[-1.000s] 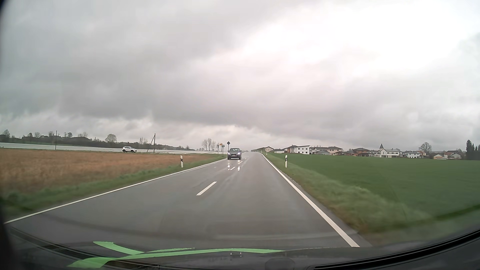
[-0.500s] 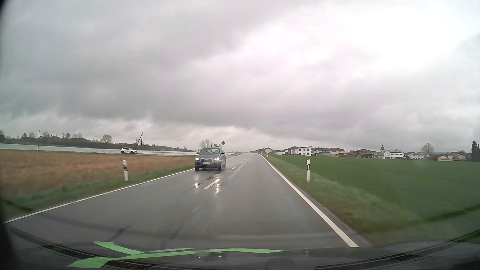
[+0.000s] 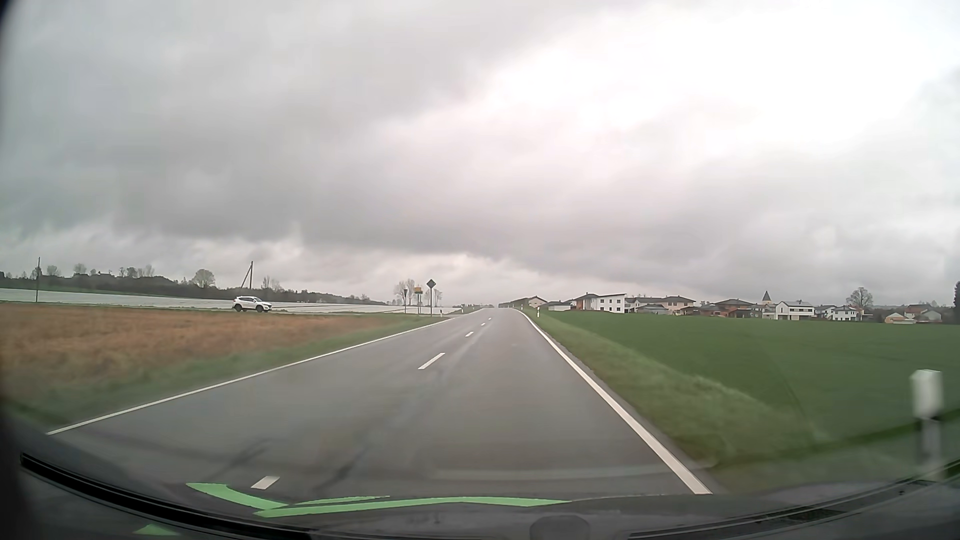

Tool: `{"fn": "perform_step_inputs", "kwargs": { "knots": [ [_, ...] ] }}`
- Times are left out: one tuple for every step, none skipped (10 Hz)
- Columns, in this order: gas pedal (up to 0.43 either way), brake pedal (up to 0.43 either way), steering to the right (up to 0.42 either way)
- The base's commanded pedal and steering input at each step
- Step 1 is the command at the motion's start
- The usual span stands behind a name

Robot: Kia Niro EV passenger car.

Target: Follow the waypoints while adhering to traffic rules and regulations

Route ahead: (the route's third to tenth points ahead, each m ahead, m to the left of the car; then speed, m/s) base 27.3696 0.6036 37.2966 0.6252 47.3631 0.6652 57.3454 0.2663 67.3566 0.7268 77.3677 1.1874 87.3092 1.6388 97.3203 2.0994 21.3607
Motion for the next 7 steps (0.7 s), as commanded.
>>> {"fn": "perform_step_inputs", "kwargs": {
  "knots": [
    [0.169,0.0,0.0],
    [0.169,0.0,0.001],
    [0.169,0.0,0.0],
    [0.157,0.0,0.0],
    [0.15,0.0,0.001],
    [0.15,0.0,0.0],
    [0.157,0.0,-0.001]
  ]
}}
